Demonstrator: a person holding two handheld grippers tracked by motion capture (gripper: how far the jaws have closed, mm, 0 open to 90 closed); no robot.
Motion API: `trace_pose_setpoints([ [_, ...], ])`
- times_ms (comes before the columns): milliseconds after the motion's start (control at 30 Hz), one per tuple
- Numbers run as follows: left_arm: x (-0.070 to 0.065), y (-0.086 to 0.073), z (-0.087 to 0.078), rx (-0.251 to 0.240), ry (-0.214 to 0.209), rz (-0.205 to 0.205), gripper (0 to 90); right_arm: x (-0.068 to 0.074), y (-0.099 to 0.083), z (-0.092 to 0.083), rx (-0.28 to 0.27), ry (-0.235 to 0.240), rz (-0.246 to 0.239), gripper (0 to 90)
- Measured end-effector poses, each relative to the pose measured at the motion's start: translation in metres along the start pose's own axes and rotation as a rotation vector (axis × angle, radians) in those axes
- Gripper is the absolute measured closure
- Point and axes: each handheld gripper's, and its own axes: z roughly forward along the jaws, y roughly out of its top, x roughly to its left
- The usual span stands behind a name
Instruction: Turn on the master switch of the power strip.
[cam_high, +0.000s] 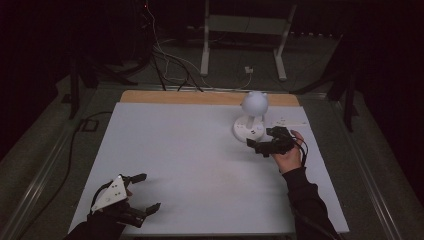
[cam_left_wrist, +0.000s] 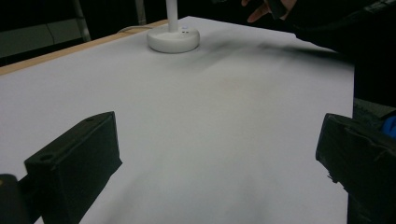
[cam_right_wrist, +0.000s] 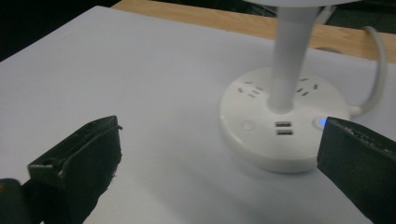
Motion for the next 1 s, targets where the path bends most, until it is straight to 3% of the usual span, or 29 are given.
trace_pose_setpoints([
  [133,0.000,0.000,0.000,0.000,-0.001,-0.001,0.2,0.008,-0.002,-0.006,-0.006,0.010,-0.017,0.0],
  [667,-0.001,0.000,0.000,0.003,-0.005,0.000,0.2,0.042,-0.023,-0.028,-0.004,0.130,-0.069,0.0],
  [900,-0.001,0.000,0.000,0.002,-0.006,-0.001,0.2,0.047,-0.039,-0.035,0.000,0.136,-0.085,0.0],
  [1000,0.000,0.000,0.000,0.002,-0.007,-0.001,0.2,0.048,-0.044,-0.041,-0.022,0.136,-0.084,0.0],
])
